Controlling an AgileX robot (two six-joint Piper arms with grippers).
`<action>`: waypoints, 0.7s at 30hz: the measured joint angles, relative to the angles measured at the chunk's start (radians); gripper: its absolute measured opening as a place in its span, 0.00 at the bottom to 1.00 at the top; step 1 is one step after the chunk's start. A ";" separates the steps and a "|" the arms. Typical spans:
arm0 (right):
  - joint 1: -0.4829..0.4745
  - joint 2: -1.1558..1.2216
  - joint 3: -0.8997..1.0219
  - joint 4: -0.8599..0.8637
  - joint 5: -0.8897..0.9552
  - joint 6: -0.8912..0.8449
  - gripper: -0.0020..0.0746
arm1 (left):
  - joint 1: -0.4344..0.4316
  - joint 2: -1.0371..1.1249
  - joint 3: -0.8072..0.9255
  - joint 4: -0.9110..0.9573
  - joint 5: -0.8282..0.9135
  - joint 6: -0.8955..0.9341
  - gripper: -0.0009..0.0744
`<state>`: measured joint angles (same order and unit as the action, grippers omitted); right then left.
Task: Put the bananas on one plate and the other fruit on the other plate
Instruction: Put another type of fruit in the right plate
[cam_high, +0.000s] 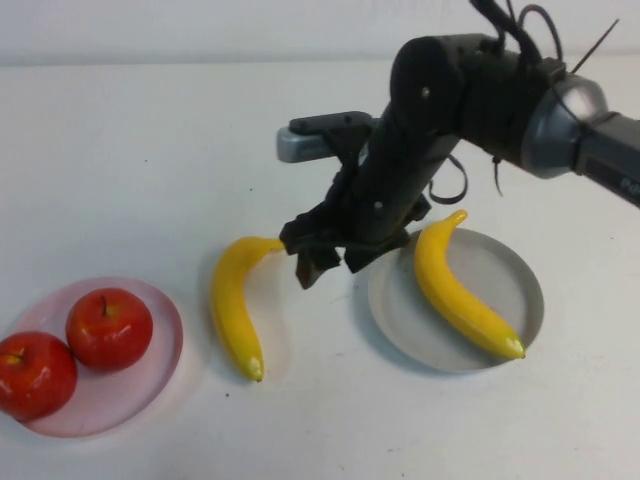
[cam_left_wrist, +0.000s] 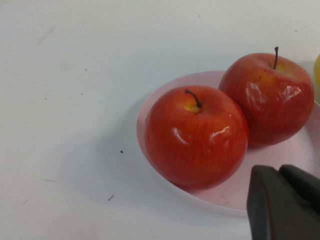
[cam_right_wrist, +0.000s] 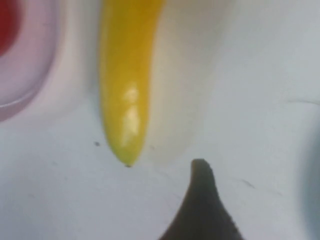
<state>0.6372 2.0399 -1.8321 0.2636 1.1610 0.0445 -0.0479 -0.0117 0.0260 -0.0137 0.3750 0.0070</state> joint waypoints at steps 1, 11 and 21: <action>0.024 0.003 -0.011 0.000 -0.016 0.000 0.61 | 0.000 0.000 0.000 0.000 0.000 0.000 0.01; 0.146 0.190 -0.249 -0.014 -0.020 0.008 0.61 | 0.000 0.000 0.000 0.000 0.000 0.000 0.01; 0.157 0.388 -0.471 -0.049 0.033 0.061 0.61 | 0.000 0.000 0.000 0.000 0.000 0.000 0.01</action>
<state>0.7943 2.4276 -2.3034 0.2145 1.1938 0.1052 -0.0479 -0.0117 0.0260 -0.0137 0.3750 0.0070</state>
